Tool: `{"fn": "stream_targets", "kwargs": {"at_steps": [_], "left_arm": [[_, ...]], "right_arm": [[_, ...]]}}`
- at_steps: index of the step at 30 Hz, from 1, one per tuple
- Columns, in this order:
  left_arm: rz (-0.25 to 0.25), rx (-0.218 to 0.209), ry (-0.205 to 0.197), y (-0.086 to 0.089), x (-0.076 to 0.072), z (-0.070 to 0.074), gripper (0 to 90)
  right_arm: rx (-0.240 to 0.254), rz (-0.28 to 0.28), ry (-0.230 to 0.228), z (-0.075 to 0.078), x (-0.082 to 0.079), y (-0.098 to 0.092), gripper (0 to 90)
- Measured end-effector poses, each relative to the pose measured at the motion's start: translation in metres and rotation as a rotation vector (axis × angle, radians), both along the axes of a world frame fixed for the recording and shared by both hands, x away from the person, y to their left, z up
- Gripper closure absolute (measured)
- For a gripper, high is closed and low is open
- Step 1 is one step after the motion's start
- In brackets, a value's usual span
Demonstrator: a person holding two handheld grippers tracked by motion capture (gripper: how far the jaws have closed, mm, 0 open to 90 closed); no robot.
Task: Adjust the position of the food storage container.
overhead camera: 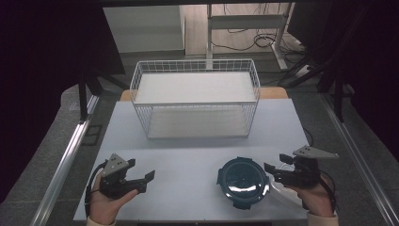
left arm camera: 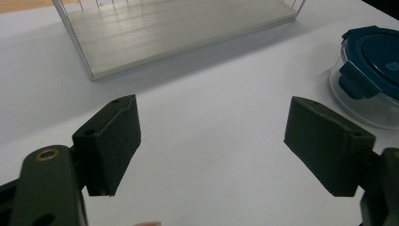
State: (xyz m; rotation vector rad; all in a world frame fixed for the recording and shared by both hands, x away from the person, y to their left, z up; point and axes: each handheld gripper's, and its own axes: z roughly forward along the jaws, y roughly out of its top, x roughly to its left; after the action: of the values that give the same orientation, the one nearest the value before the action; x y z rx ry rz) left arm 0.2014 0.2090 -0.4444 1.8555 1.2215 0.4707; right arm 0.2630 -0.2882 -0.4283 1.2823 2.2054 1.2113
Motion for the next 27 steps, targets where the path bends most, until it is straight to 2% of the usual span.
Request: {"fn": "stream_targets", "kwargs": {"at_steps": [4,7,10,21,25,27], "left_arm": [[-0.016,-0.009,0.033,0.0,0.006,-0.004,18.6],[-0.024,-0.009,0.04,0.0,0.007,-0.004,18.5],[-0.037,-0.024,0.046,-0.001,0.008,-0.003,18.0],[-0.038,-0.02,0.072,-0.007,0.012,-0.008,17.2],[-0.031,-0.042,0.084,-0.008,0.008,-0.008,17.1],[-0.046,-0.041,0.094,-0.01,0.008,-0.01,16.7]], "right_arm": [[0.018,0.011,0.026,-0.002,-0.001,0.001,29.4],[0.017,0.006,0.025,-0.002,-0.003,0.002,29.7],[0.031,-0.025,0.029,-0.001,-0.007,0.003,30.7],[0.008,-0.046,0.048,-0.002,-0.007,0.006,31.8],[-0.003,-0.069,0.061,-0.002,-0.008,0.007,32.5],[0.001,-0.084,0.064,-0.003,-0.01,0.008,33.6]]}}
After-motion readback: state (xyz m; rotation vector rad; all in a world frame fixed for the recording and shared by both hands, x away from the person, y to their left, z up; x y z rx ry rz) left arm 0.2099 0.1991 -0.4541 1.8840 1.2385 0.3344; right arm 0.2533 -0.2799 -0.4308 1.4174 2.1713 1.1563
